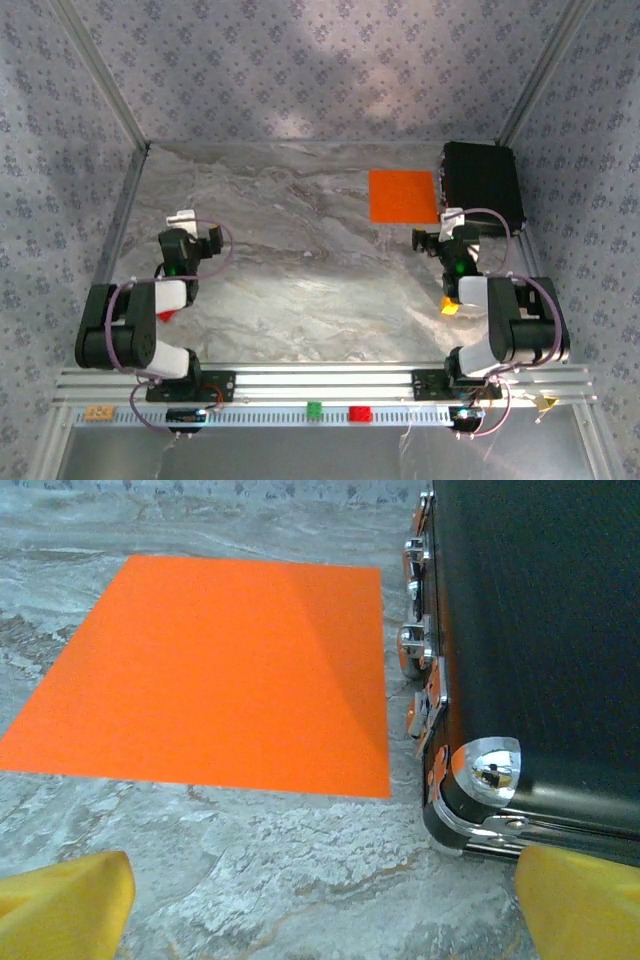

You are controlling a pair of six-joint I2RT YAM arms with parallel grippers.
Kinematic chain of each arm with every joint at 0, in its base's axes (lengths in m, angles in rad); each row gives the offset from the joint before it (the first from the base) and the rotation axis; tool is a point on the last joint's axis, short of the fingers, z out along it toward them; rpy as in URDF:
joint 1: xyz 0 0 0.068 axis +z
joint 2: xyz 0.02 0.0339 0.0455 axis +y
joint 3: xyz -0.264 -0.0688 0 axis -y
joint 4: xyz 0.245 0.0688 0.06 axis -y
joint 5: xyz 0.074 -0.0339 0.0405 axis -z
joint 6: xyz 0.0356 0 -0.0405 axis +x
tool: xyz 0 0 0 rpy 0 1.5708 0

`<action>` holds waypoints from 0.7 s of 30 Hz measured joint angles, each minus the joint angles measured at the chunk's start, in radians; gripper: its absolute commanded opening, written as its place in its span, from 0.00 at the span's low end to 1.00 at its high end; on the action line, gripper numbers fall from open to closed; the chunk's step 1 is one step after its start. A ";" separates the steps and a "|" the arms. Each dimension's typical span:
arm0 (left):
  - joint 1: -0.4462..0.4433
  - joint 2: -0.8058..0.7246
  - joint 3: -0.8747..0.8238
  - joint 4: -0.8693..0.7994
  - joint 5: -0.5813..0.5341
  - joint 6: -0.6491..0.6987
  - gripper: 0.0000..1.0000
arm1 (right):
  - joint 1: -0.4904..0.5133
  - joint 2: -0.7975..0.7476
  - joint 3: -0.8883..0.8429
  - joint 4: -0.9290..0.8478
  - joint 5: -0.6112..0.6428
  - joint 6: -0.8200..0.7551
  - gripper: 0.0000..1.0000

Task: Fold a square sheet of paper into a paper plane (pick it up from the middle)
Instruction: Move the square sheet of paper to the center of the table.

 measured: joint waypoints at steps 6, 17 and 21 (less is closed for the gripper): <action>0.000 -0.111 0.109 -0.227 -0.094 -0.082 1.00 | 0.032 -0.111 0.130 -0.228 -0.001 0.010 0.99; 0.001 -0.066 0.382 -0.662 -0.107 -0.380 1.00 | 0.048 0.067 0.550 -0.642 -0.191 0.282 0.99; 0.001 -0.023 0.415 -0.728 0.014 -0.438 1.00 | 0.058 0.214 0.653 -0.738 -0.240 0.356 0.99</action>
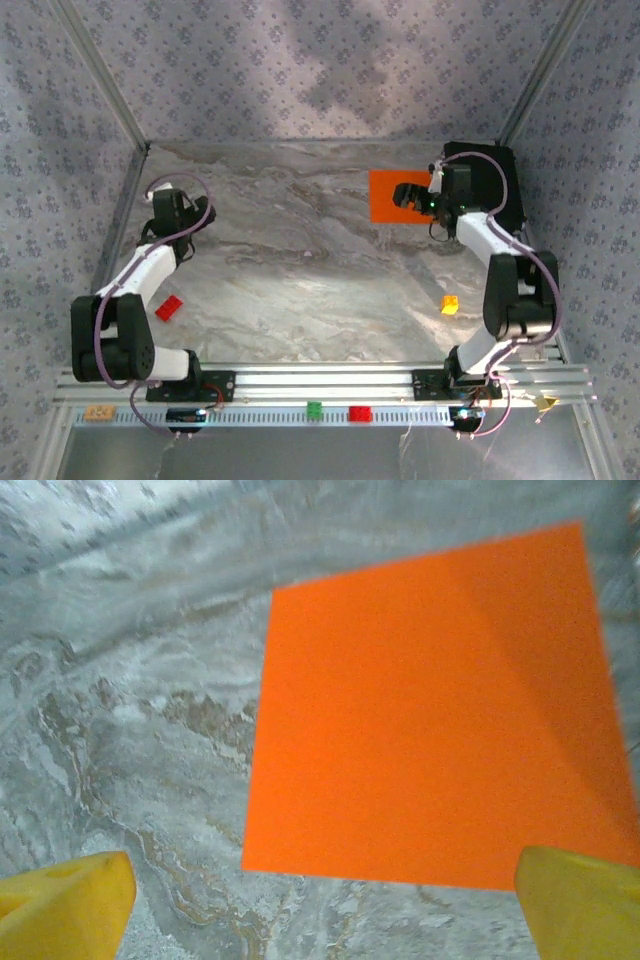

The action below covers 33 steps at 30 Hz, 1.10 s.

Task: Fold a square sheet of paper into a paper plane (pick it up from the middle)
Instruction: Move the square sheet of paper to the center of the table.

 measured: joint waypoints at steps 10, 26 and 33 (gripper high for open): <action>-0.061 0.040 0.005 -0.048 0.257 -0.063 1.00 | 0.038 0.240 0.223 -0.154 -0.030 0.048 0.99; -0.116 -0.011 -0.004 -0.080 0.309 -0.071 1.00 | 0.059 0.423 0.404 -0.317 -0.021 0.047 0.99; -0.116 -0.033 -0.004 -0.112 0.289 -0.072 1.00 | 0.097 0.417 0.394 -0.324 -0.016 0.047 0.99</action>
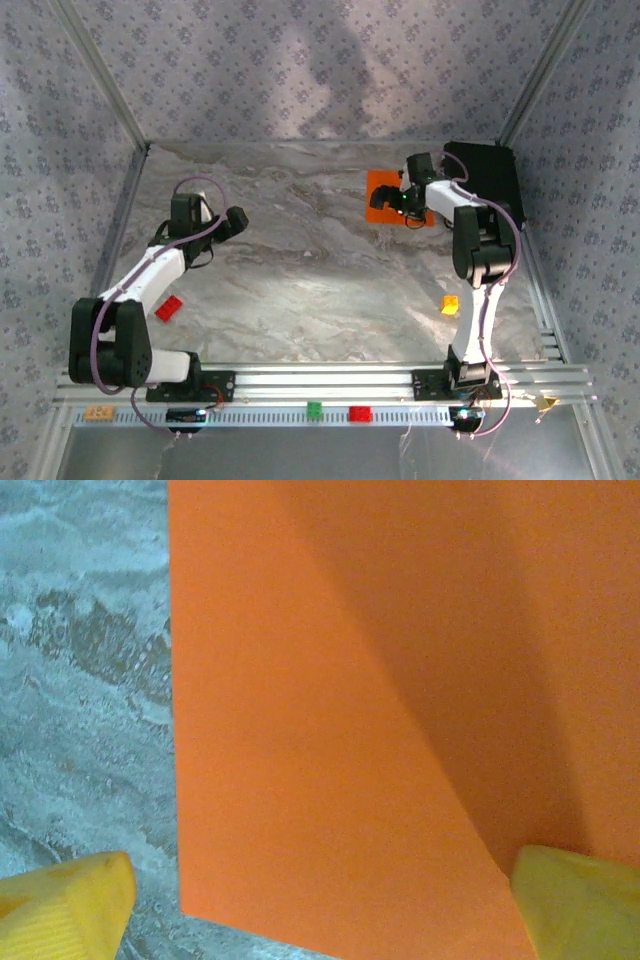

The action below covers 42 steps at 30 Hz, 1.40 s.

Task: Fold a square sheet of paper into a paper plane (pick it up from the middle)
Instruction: Move the square sheet of paper to the center of the table.

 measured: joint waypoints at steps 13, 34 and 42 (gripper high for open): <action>0.000 -0.074 -0.005 -0.022 -0.010 -0.010 1.00 | 0.209 -0.188 -0.268 0.090 0.012 0.207 0.99; -0.063 -0.131 -0.043 -0.006 0.076 -0.071 1.00 | 0.117 -0.113 -0.136 0.066 -0.100 0.205 0.99; -0.070 -0.179 -0.047 -0.011 0.076 -0.074 1.00 | 0.129 -0.109 -0.175 0.096 -0.107 0.212 0.99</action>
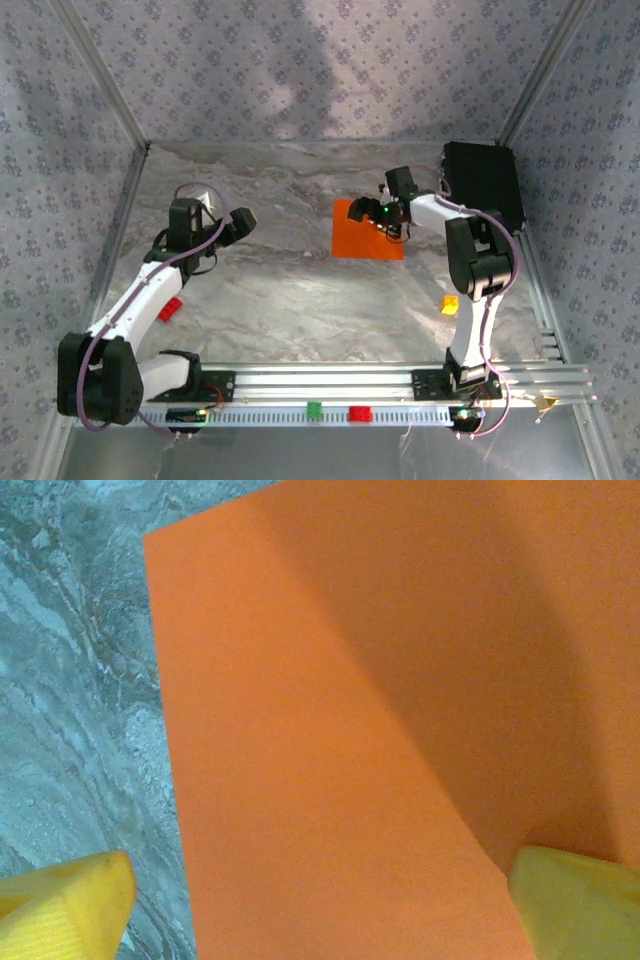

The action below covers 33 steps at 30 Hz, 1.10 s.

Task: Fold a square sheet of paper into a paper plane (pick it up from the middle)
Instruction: Move the square sheet of paper to the center of the table.

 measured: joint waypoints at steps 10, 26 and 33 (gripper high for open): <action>0.000 -0.033 -0.001 -0.012 -0.022 -0.003 1.00 | 0.151 -0.203 -0.303 0.183 0.020 0.248 0.99; -0.011 -0.016 -0.028 0.013 0.077 0.012 1.00 | 0.171 -0.247 -0.286 0.106 0.049 0.215 0.99; -0.028 0.025 -0.029 0.026 0.095 0.012 0.99 | 0.178 -0.216 -0.294 0.110 0.025 0.211 0.99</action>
